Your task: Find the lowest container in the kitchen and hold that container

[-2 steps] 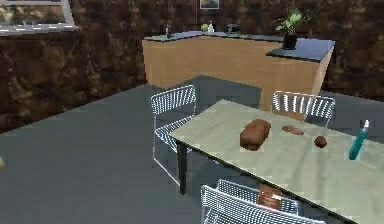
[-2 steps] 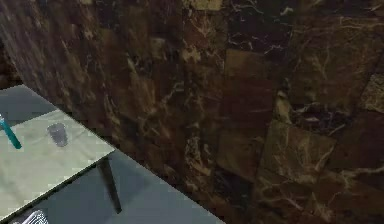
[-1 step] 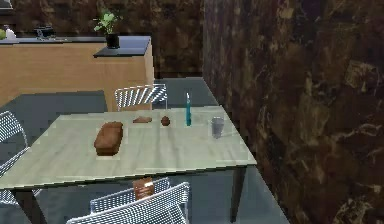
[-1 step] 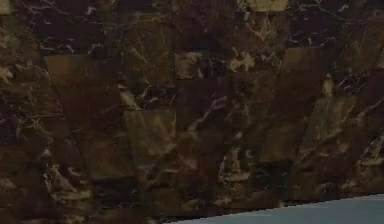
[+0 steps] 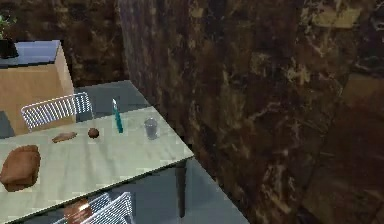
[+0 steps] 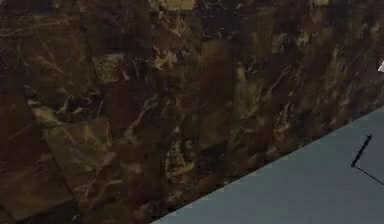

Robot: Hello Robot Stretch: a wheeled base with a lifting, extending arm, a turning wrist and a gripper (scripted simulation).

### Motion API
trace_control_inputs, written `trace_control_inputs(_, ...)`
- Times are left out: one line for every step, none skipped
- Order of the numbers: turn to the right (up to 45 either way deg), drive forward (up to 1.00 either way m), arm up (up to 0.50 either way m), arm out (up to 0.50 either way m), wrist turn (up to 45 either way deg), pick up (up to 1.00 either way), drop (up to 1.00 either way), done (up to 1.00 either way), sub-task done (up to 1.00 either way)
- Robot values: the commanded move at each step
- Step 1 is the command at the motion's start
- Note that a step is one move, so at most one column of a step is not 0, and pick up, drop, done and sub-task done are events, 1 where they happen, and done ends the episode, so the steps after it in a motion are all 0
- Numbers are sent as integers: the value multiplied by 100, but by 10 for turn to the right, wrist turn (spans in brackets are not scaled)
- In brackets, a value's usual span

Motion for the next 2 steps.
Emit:
trace_control_inputs(0,40,0,0,0,0,0,0,0)
trace_control_inputs(0,25,0,0,0,0,0,0,0)
